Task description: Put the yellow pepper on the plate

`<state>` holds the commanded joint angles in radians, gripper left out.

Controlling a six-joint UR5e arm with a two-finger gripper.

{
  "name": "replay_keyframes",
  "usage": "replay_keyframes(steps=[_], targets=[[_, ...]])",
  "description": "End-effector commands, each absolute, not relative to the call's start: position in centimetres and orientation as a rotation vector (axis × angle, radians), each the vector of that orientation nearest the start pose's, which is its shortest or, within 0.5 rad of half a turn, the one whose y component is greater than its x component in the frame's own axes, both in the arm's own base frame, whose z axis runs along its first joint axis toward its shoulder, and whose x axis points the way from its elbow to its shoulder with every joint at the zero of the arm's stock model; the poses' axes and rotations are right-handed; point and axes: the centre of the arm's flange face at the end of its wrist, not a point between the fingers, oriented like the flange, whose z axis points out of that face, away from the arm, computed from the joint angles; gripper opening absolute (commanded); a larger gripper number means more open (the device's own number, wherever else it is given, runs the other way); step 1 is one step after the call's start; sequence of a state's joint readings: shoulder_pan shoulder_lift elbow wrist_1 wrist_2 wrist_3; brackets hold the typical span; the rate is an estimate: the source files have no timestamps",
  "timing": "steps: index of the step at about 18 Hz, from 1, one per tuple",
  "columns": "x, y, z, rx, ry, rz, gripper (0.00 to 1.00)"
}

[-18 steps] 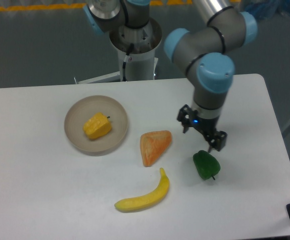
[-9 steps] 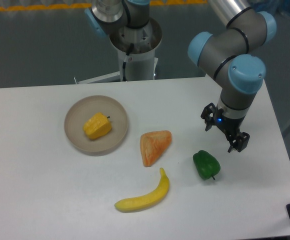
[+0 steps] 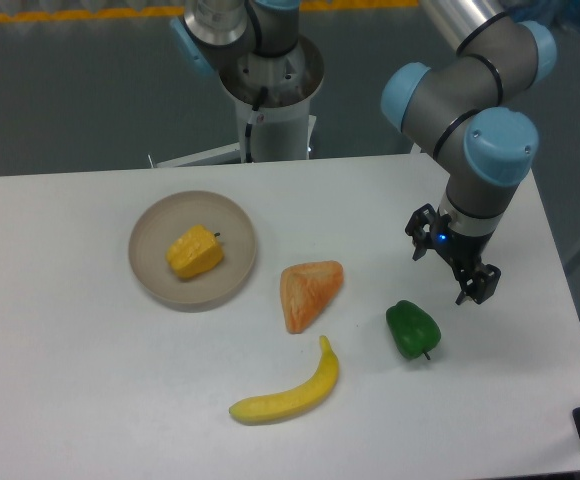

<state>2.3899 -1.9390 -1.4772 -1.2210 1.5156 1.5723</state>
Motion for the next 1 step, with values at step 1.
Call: replay_keyframes(steps=[1], targets=[[-37.10,53.65,36.10,-2.847,1.129,0.077,1.00]])
